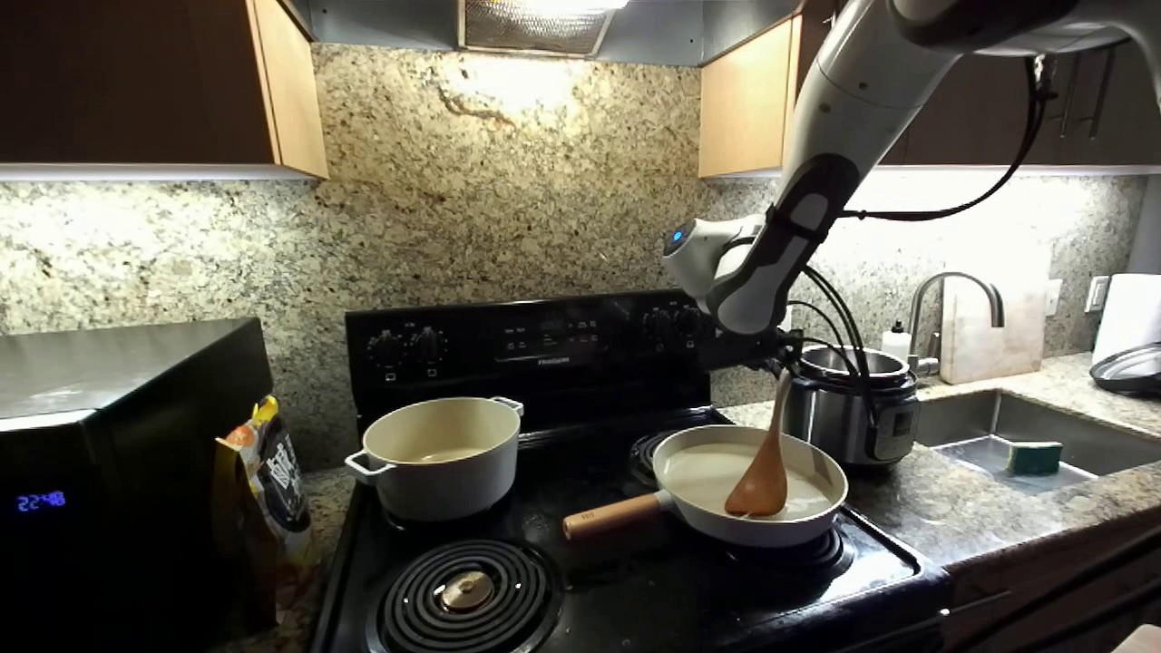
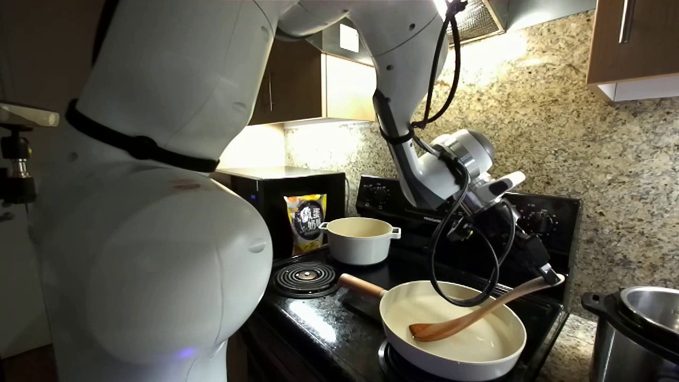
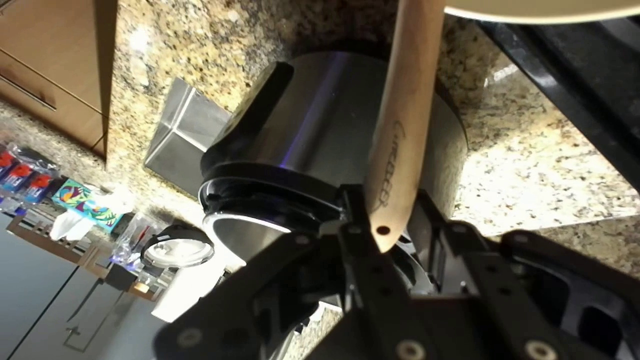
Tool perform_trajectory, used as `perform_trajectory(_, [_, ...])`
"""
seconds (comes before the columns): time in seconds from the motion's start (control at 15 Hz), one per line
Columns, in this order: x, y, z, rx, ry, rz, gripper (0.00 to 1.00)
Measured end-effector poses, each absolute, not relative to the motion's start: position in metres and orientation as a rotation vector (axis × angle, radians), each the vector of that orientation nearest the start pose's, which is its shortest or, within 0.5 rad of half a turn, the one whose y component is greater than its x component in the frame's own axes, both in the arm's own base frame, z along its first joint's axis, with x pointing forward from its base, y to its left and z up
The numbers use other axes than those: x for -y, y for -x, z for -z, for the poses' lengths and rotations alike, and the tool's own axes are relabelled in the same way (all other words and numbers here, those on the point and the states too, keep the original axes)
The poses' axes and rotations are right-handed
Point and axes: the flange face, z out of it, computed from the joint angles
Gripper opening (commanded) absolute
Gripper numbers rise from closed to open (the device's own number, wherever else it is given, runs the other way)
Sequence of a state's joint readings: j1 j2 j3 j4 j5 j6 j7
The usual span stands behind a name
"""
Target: Stir the pan using the wooden spatula
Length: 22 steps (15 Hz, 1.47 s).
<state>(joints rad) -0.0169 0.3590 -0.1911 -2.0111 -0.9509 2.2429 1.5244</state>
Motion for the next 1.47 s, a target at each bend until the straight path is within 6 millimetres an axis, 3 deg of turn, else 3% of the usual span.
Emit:
perform_trajectory(0.33, [0.182,-0.557,-0.26,1.291,-2.108,-0.426,0.07])
perform_trajectory(0.73, [0.24,-0.533,-0.257,1.448,-2.062,-0.402,0.07])
perform_trajectory(1.07, [0.254,-0.531,-0.267,1.525,-2.03,-0.407,0.07])
perform_trajectory(1.47, [0.257,-0.55,-0.293,1.548,-2.022,-0.481,0.07])
